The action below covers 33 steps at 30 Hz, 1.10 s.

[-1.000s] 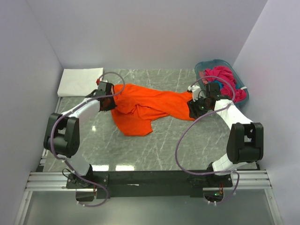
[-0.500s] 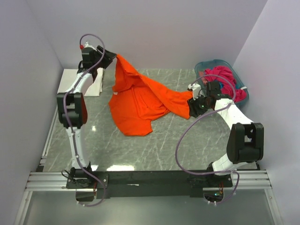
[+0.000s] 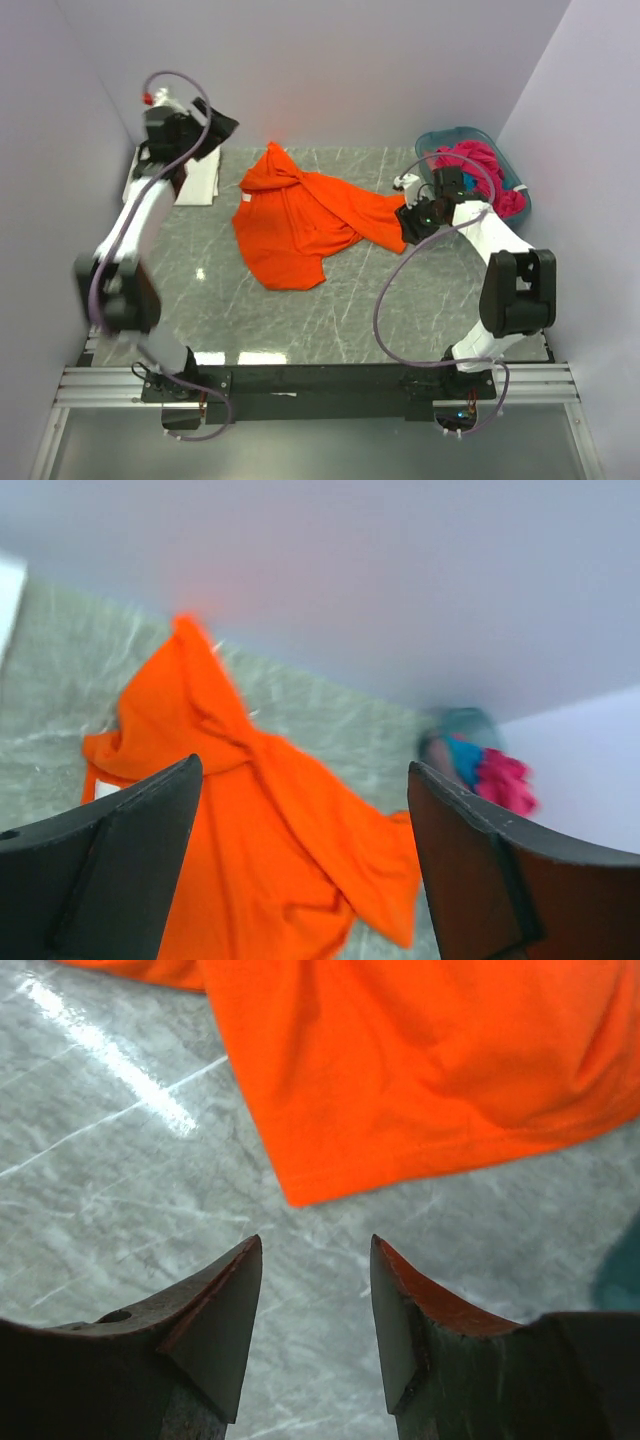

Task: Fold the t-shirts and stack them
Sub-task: Flatten the tshirt out

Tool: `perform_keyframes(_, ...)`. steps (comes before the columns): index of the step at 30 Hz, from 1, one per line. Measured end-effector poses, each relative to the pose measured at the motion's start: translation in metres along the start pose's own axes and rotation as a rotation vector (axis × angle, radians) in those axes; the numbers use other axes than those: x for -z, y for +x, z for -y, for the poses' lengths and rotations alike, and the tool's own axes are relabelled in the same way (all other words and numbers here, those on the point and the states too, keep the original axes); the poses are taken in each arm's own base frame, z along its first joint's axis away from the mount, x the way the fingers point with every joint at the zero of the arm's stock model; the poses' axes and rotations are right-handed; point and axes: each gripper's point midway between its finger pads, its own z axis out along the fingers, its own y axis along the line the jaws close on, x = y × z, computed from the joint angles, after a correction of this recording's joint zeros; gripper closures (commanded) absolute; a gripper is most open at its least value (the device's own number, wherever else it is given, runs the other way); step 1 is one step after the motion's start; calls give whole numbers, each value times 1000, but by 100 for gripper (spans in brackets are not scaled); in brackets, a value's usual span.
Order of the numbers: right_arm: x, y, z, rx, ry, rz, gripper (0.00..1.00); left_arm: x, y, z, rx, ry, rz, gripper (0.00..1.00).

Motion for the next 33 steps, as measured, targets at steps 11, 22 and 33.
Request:
perform_keyframes(11, -34, 16, -21, 41, -29, -141, 48, 189, 46, 2, -266, 48, 107, 7)
perform_keyframes(22, -64, 48, -20, 4, 0, -299, 63, 207, 108, -76, -370, -148, -49, 8)
perform_keyframes(33, -63, 39, -18, -5, 16, -290, 100, 213, 102, -71, -397, -139, -15, 8)
